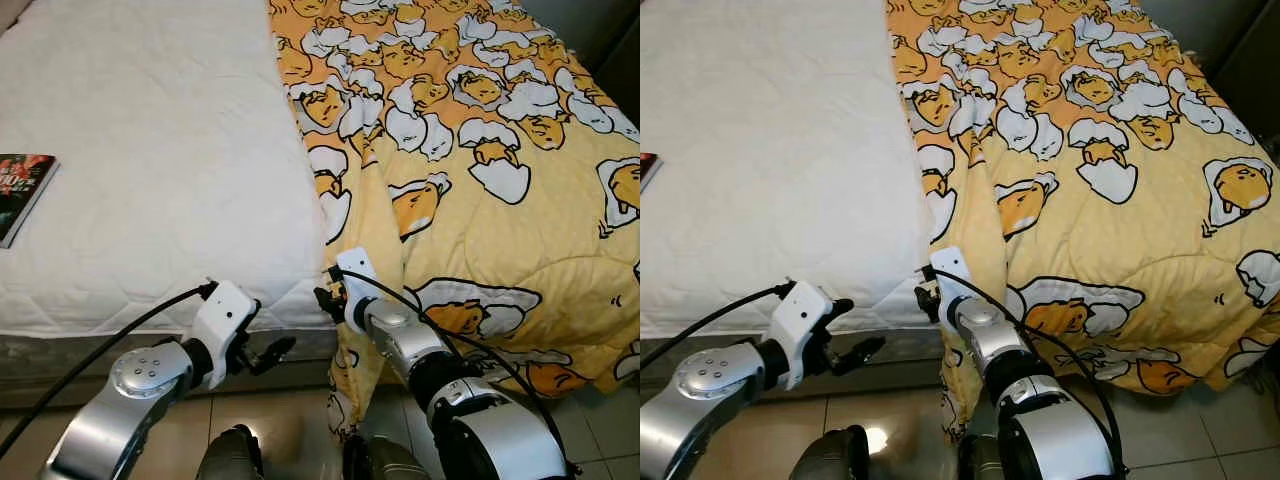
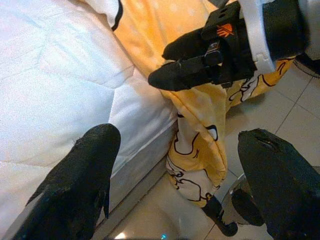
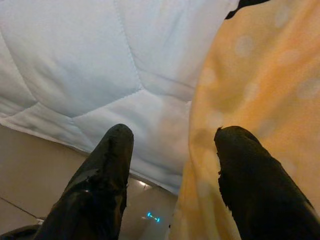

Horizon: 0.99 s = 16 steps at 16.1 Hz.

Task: Clean up the room

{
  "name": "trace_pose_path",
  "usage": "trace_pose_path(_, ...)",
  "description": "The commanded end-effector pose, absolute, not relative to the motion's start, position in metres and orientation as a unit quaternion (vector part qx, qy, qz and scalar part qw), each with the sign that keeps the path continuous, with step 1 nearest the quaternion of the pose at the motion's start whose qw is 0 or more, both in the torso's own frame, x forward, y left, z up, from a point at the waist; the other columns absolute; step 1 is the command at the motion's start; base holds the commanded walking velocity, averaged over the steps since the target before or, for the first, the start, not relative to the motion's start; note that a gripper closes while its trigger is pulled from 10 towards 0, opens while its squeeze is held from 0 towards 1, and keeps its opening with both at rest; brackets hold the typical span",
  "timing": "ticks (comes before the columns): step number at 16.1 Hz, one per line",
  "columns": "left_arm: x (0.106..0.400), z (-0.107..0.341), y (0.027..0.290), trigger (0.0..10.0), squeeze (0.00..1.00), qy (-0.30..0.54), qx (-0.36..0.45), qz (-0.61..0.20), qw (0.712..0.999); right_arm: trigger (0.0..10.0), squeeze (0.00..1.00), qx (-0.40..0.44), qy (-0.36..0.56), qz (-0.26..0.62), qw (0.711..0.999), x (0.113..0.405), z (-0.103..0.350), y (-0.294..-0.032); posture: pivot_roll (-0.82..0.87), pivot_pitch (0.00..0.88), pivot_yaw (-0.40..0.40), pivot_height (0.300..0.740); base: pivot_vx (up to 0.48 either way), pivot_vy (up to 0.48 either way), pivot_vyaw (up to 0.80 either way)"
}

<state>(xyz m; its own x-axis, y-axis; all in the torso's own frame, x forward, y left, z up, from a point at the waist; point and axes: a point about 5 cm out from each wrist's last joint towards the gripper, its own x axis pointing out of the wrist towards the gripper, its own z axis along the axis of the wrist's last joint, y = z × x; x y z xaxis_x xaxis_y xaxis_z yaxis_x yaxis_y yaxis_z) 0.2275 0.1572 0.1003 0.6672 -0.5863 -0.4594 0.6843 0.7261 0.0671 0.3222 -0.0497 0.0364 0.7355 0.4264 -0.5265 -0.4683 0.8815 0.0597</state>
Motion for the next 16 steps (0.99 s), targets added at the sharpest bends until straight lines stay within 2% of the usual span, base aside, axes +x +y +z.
trace_pose_path(1, 0.229, 0.097, 0.155, 10.0, 0.00, 0.211, 0.120, -0.350, 0.905, 10.0, 1.00, -0.038, 0.273, 0.235, 0.932, 0.325, 0.039, -0.051, -0.01, 0.109, -0.051, 0.740, 0.000, 0.000, 0.00)
trace_pose_path(5, 0.239, 0.086, 0.151, 10.0, 0.00, 0.226, 0.102, -0.321, 0.914, 10.0, 1.00, -0.021, 0.261, 0.223, 0.939, 0.325, 0.041, -0.073, -0.02, 0.093, -0.046, 0.740, 0.000, 0.000, 0.00)
trace_pose_path(6, 0.244, 0.087, 0.152, 10.0, 0.00, 0.212, 0.107, -0.298, 0.925, 10.0, 1.00, -0.013, 0.236, 0.230, 0.944, 0.323, 0.046, -0.080, -0.03, 0.080, -0.036, 0.740, 0.000, 0.000, 0.00)
trace_pose_path(7, 0.246, 0.096, 0.150, 10.0, 0.00, 0.175, 0.075, -0.265, 0.945, 10.0, 1.00, 0.013, 0.193, 0.229, 0.954, 0.317, 0.057, -0.095, -0.05, 0.055, -0.025, 0.740, 0.000, 0.000, 0.00)
trace_pose_path(8, 0.246, 0.100, 0.151, 10.0, 0.00, 0.166, 0.069, -0.251, 0.951, 10.0, 1.00, 0.015, 0.186, 0.216, 0.958, 0.312, 0.061, -0.105, -0.05, 0.050, -0.024, 0.740, 0.000, 0.000, 0.00)
trace_pose_path(9, 0.243, 0.110, 0.150, 10.0, 0.00, 0.130, 0.079, -0.241, 0.959, 10.0, 1.00, 0.028, 0.163, 0.195, 0.967, 0.297, 0.071, -0.125, -0.05, 0.025, -0.019, 0.740, 0.000, 0.000, 0.00)
trace_pose_path(10, 0.242, 0.112, 0.150, 10.0, 0.00, 0.126, 0.076, -0.234, 0.961, 10.0, 1.00, 0.032, 0.160, 0.190, 0.968, 0.291, 0.073, -0.131, -0.05, 0.015, -0.017, 0.740, 0.000, 0.000, 0.00)
trace_pose_path(12, 0.239, 0.117, 0.150, 10.0, 0.00, 0.112, 0.063, -0.204, 0.970, 10.0, 0.00, 0.033, 0.163, 0.163, 0.972, 0.266, 0.076, -0.149, -0.06, 0.000, -0.008, 0.740, 0.000, 0.171, -0.34)
trace_pose_path(15, 0.238, 0.122, 0.153, 10.0, 0.00, 0.103, 0.071, -0.170, 0.977, 10.0, 0.00, 0.062, 0.180, 0.097, 0.977, 0.236, 0.074, -0.166, -0.05, 0.000, -0.012, 0.740, 0.000, 0.467, -0.80)
trace_pose_path(16, 0.239, 0.123, 0.155, 10.0, 0.00, 0.103, 0.073, -0.166, 0.978, 10.0, 0.00, 0.064, 0.182, 0.093, 0.977, 0.234, 0.074, -0.166, -0.05, 0.000, -0.012, 0.740, 0.000, 0.480, -0.80)
